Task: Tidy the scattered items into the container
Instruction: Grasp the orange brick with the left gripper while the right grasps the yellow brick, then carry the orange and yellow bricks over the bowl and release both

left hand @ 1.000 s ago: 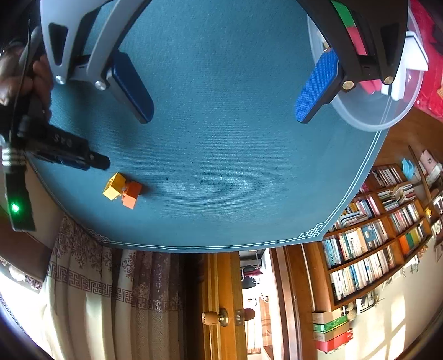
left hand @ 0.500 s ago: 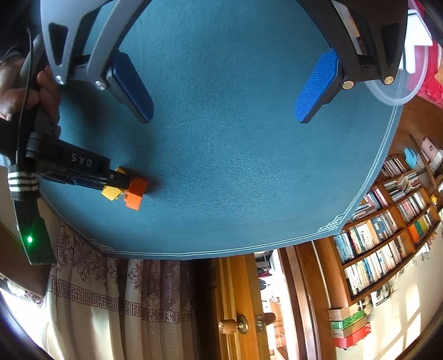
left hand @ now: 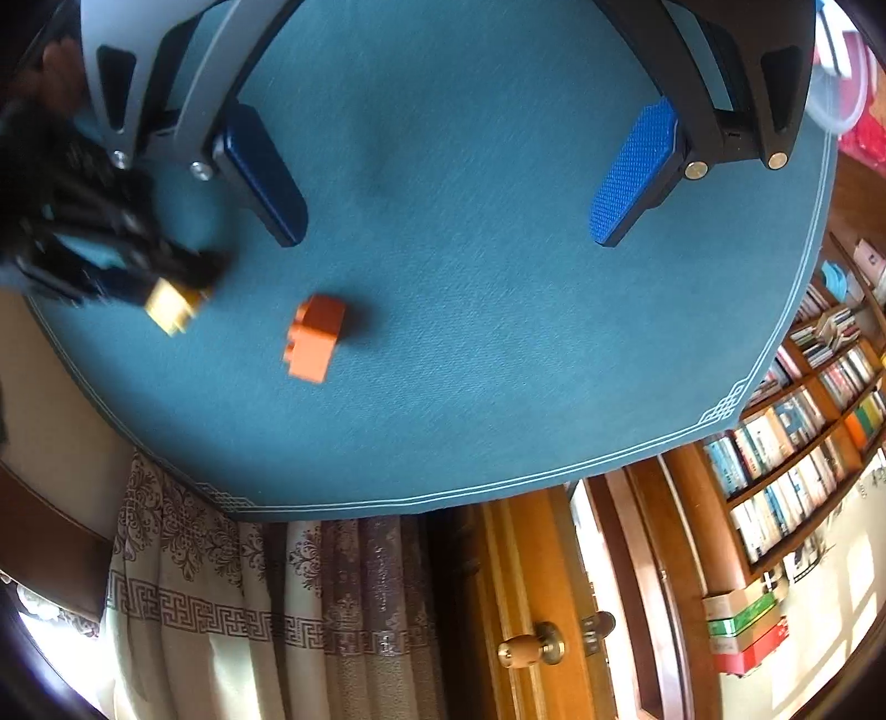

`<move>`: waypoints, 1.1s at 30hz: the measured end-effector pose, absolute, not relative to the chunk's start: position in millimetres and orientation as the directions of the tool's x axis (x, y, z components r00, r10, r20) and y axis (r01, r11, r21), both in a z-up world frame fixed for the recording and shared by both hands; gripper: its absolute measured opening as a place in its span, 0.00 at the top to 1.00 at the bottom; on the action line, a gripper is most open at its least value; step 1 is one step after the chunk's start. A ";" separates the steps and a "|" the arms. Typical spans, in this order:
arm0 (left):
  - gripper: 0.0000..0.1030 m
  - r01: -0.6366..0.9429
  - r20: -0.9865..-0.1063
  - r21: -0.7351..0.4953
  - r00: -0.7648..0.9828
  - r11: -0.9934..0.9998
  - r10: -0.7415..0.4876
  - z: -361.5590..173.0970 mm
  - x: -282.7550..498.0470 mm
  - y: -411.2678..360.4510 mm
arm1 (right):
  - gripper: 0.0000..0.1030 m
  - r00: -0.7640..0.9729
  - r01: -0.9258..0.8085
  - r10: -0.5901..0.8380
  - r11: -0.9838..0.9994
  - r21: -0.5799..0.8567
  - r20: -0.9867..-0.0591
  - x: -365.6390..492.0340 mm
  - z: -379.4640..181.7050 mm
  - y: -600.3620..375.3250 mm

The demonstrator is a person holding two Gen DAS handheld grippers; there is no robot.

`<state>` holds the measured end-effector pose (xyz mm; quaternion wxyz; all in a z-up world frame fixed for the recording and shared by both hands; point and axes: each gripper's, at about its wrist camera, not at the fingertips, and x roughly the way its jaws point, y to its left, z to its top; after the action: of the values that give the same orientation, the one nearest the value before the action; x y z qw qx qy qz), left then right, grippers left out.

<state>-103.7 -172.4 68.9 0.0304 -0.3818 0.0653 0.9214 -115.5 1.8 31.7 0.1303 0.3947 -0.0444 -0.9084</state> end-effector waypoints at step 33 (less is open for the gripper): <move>0.75 -0.200 -0.740 0.004 -0.660 -0.980 0.132 50.4 -162.2 -142.1 | 0.61 -0.659 0.186 -0.308 -0.951 0.249 -0.686 -108.2 26.5 18.6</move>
<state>-162.2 -142.1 50.4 0.0911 -0.4020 0.0426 0.9101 -108.2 18.6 26.5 0.1362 0.3899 -0.0785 -0.9073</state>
